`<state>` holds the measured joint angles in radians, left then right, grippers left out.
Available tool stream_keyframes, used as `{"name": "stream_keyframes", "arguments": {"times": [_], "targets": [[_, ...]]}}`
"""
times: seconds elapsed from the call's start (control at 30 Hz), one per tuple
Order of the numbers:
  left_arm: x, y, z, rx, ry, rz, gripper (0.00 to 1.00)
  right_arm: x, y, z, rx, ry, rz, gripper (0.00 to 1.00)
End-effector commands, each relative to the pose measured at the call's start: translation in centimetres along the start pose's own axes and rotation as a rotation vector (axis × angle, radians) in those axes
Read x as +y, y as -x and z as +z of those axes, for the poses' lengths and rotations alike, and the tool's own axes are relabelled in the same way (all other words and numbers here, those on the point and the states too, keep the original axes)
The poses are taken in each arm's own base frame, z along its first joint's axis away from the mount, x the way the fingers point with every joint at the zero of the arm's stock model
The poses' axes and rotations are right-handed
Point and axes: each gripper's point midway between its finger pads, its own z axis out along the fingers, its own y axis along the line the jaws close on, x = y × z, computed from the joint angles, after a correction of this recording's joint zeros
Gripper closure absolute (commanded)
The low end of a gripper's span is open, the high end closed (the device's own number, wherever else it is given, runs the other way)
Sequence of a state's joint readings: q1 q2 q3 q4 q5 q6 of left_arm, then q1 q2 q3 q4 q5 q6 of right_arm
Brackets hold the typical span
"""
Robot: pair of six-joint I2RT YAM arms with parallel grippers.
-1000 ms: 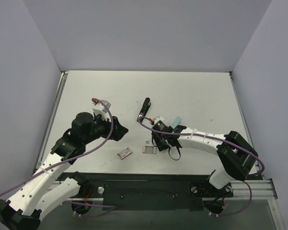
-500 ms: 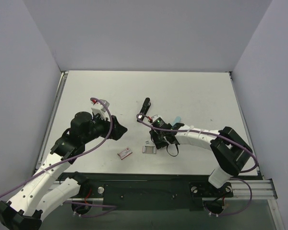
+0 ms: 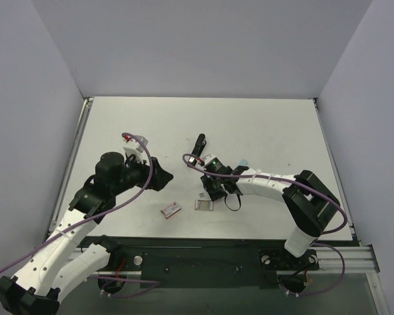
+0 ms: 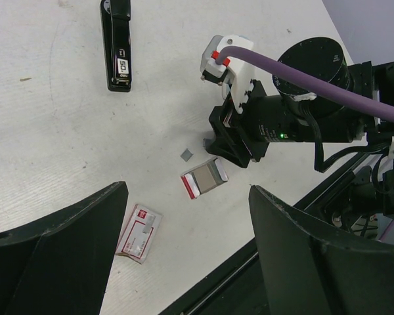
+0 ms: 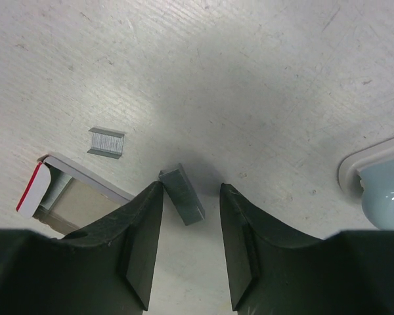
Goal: Unload the staples from the stapler
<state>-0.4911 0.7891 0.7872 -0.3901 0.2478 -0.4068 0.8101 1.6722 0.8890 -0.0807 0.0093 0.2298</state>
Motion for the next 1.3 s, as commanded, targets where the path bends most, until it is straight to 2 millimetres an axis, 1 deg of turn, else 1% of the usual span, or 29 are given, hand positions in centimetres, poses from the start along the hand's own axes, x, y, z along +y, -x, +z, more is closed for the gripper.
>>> {"name": "stream_keyframes", "arguments": {"times": [0.0, 0.07, 0.23, 0.33, 0.5, 0.7, 0.73, 0.97, 1.03, 1.13, 1.27], "targets": [[-0.5, 1.0, 0.1, -0.04, -0.036, 0.003, 0.15, 0.5, -2.5, 1.0, 0.102, 0.036, 0.003, 0.67], [-0.5, 1.1, 0.2, -0.04, -0.034, 0.001, 0.15, 0.5, -2.6, 1.0, 0.104, 0.039, 0.01, 0.71], [-0.4, 1.1, 0.1, -0.043, -0.034, -0.001, 0.15, 0.8, -2.8, 0.7, 0.102, 0.045, 0.015, 0.78], [-0.4, 1.1, 0.1, -0.042, -0.037, -0.005, 0.15, 0.9, -2.8, 0.4, 0.099, 0.042, 0.014, 0.77], [-0.6, 1.1, 0.1, -0.046, -0.046, -0.008, 0.15, 1.0, -3.4, 0.1, 0.11, 0.019, 0.007, 0.74], [-0.6, 1.0, 0.1, -0.044, -0.048, -0.01, 0.15, 1.1, -3.8, -0.1, 0.115, 0.001, 0.009, 0.73], [-0.6, 1.0, 0.1, -0.044, -0.048, -0.01, 0.15, 0.6, -3.7, -0.2, 0.109, -0.027, 0.007, 0.73], [-0.7, 1.0, 0.0, -0.044, -0.054, -0.009, 0.15, 0.3, -3.9, -0.4, 0.111, -0.049, 0.017, 0.74], [-0.6, 1.0, 0.0, -0.045, -0.052, -0.01, 0.15, 0.3, -3.9, -0.3, 0.111, -0.053, 0.02, 0.76], [-0.7, 1.0, -0.1, -0.046, -0.056, -0.009, 0.15, 0.4, -3.8, -0.3, 0.114, -0.052, 0.021, 0.82], [-0.7, 0.9, -0.1, -0.044, -0.054, -0.01, 0.15, 0.4, -3.6, -0.5, 0.11, -0.06, 0.027, 0.86]]}}
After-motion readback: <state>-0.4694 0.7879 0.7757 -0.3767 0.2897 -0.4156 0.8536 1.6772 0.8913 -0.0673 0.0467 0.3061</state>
